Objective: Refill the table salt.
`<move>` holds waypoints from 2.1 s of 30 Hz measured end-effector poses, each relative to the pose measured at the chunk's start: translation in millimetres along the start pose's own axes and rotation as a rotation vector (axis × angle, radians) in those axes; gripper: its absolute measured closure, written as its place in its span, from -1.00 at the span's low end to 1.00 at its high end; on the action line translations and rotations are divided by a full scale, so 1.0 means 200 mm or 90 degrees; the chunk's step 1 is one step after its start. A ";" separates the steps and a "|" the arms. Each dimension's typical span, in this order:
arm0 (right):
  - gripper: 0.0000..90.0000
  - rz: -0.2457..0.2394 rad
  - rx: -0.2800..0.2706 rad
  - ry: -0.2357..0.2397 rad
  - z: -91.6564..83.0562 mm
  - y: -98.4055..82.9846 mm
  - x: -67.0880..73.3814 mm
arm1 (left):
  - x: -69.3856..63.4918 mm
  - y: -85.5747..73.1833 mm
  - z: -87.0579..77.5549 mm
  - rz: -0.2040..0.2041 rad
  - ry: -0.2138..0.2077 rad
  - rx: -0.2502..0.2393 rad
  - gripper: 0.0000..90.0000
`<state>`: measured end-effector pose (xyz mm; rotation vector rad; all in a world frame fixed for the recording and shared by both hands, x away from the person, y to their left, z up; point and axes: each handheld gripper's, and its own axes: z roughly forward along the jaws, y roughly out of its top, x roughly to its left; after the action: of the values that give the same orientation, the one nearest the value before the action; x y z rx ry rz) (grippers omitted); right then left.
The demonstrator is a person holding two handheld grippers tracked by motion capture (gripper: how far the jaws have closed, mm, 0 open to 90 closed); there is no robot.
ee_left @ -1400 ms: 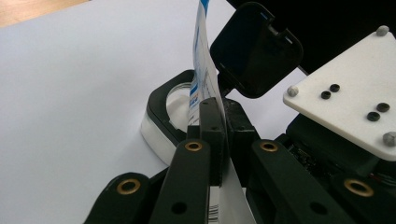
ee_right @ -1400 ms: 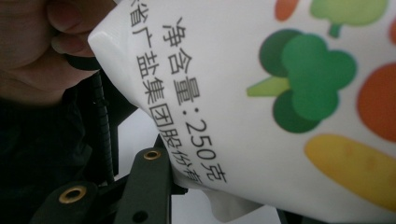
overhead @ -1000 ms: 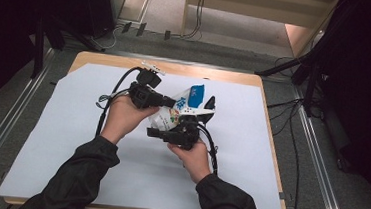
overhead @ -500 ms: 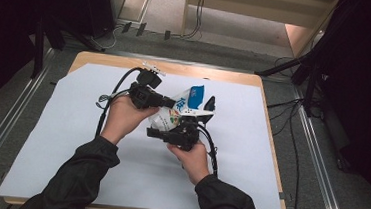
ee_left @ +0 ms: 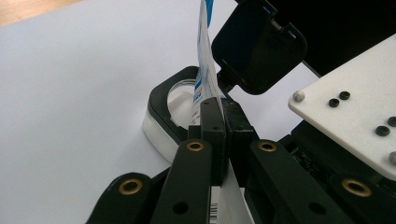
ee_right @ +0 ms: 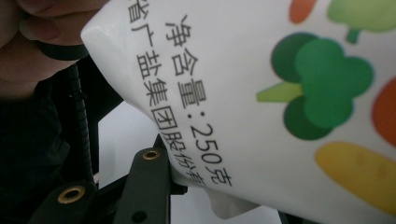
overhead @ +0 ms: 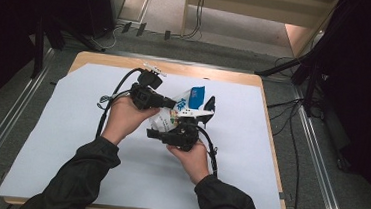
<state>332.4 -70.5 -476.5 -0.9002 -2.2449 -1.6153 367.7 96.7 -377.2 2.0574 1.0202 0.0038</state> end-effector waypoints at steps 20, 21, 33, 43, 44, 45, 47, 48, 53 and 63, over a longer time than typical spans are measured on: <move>0.53 0.013 -0.004 0.016 -0.01 0.01 0.00 | 0.00 0.00 0.00 -0.002 -0.006 0.006 0.99; 0.53 0.007 -0.003 0.008 0.00 0.02 0.00 | 0.00 0.00 -0.01 0.001 -0.005 0.008 0.99; 0.48 -0.011 0.002 -0.018 0.00 0.02 0.02 | 0.00 0.00 -0.01 -0.008 -0.004 0.001 0.99; 0.51 0.014 -0.010 0.003 -0.01 0.03 0.02 | 0.00 0.01 -0.02 -0.009 -0.002 -0.012 0.99; 0.51 0.018 -0.013 0.006 -0.02 0.03 0.01 | 0.00 0.01 -0.02 -0.009 0.000 -0.014 0.99; 0.51 0.022 -0.013 0.011 -0.02 0.03 0.01 | 0.00 0.02 -0.02 -0.009 -0.001 -0.013 0.99; 0.51 0.023 -0.010 0.010 -0.02 0.04 0.01 | 0.00 0.02 -0.01 -0.007 0.001 -0.009 0.99; 0.50 0.024 -0.008 0.011 -0.01 0.03 0.01 | 0.00 0.02 0.00 -0.005 0.001 -0.007 0.99; 0.49 0.020 0.002 -0.002 0.00 0.03 0.00 | 0.00 0.02 0.01 -0.009 0.002 -0.001 0.99; 0.49 0.015 -0.001 -0.007 0.00 0.03 0.01 | 0.00 0.02 -0.01 -0.009 0.004 0.001 1.00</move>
<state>334.0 -68.5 -470.8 -0.9341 -2.2317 -1.6068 369.9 96.3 -373.7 2.0534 1.0386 0.0029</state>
